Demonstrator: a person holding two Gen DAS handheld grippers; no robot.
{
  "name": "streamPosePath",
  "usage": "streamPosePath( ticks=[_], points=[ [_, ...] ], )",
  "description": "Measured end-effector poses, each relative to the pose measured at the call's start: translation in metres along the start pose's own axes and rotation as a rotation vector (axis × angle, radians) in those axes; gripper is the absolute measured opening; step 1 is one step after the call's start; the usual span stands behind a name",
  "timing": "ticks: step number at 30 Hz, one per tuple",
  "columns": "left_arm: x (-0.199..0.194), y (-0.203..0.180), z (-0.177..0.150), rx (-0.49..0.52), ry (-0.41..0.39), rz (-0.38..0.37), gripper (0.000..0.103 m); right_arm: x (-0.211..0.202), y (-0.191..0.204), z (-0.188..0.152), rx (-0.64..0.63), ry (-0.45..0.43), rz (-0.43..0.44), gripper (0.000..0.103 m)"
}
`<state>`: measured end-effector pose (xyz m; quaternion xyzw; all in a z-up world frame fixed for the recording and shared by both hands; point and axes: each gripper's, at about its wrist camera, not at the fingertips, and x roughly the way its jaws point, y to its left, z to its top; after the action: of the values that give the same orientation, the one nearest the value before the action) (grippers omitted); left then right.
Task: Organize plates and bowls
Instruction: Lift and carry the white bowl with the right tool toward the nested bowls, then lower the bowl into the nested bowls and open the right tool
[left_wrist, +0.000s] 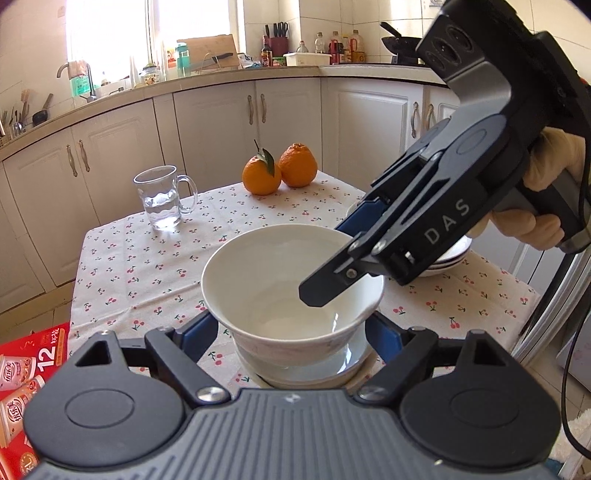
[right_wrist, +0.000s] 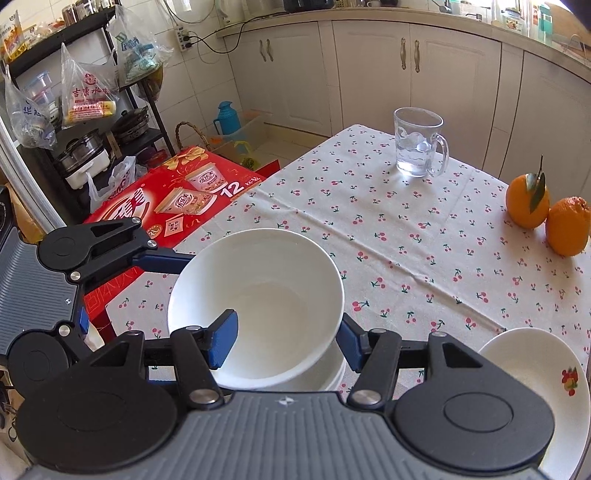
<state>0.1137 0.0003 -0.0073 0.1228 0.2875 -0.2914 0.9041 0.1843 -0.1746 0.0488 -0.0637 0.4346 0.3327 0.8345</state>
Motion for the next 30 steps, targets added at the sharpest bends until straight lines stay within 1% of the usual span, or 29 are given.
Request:
streamPosePath(
  ticks=[12, 22, 25, 28, 30],
  points=[
    [0.008, -0.002, -0.006, -0.012, 0.030, -0.025, 0.086, 0.008, -0.006, -0.013, 0.030, 0.021, 0.004, 0.064],
    [0.010, 0.000, -0.008, -0.026, 0.037, -0.041, 0.087, 0.010, -0.006, -0.016, 0.029, 0.025, 0.002, 0.065],
    [0.012, 0.001, -0.009, -0.037, 0.045, -0.057, 0.087, 0.012, -0.005, -0.017, 0.019, 0.025, -0.003, 0.066],
    [0.011, 0.000, -0.010, -0.019, 0.037, -0.050, 0.088, 0.011, -0.004, -0.018, 0.009, 0.021, -0.012, 0.073],
    [0.009, 0.000, -0.010, -0.016, 0.036, -0.055, 0.088, 0.009, -0.003, -0.019, 0.001, 0.005, -0.016, 0.084]
  ],
)
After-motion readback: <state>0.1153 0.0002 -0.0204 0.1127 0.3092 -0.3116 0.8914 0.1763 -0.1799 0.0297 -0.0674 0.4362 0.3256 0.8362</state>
